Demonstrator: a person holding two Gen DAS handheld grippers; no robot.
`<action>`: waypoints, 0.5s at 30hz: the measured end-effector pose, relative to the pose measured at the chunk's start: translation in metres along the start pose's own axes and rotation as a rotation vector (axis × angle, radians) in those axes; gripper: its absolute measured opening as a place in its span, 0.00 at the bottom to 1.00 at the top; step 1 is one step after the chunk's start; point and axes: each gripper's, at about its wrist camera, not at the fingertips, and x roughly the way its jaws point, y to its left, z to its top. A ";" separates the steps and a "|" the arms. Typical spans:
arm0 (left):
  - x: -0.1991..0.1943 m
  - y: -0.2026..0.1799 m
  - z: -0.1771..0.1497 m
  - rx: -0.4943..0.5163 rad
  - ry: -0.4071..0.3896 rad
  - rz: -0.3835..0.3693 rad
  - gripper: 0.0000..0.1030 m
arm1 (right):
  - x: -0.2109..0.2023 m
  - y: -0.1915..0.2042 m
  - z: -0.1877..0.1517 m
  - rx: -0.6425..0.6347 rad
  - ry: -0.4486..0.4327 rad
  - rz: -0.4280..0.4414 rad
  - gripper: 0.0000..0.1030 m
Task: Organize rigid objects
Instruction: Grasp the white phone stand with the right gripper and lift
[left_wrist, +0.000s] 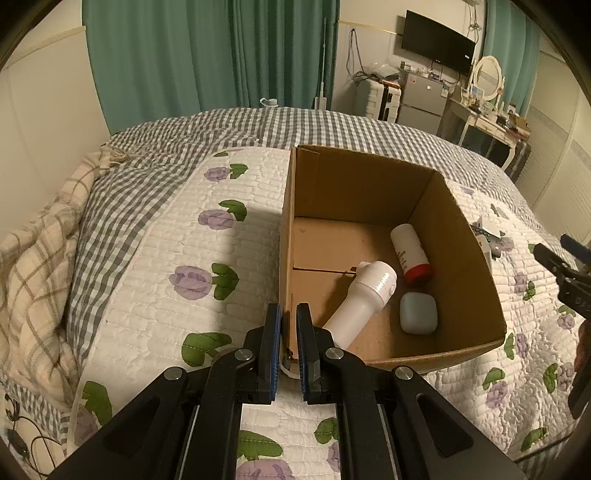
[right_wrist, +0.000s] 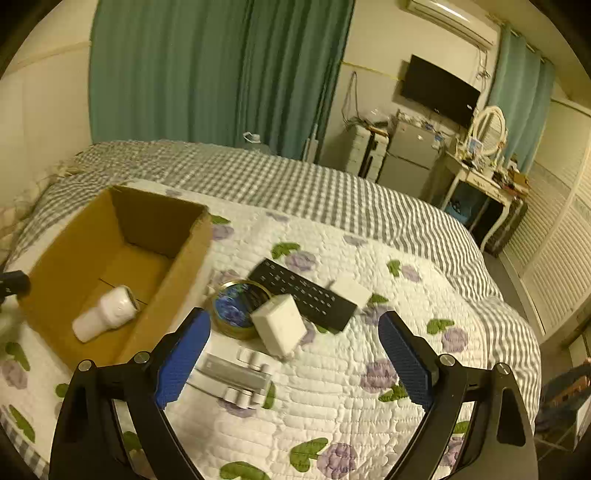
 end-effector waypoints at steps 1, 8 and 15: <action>0.000 0.000 0.000 0.000 0.001 0.002 0.07 | 0.004 -0.002 -0.002 0.005 0.002 0.003 0.90; 0.001 0.000 0.001 -0.010 0.010 0.008 0.07 | 0.060 -0.005 -0.046 0.044 0.082 0.077 0.90; 0.002 0.000 0.000 -0.017 0.017 0.009 0.07 | 0.078 0.013 -0.064 0.016 0.163 0.149 0.90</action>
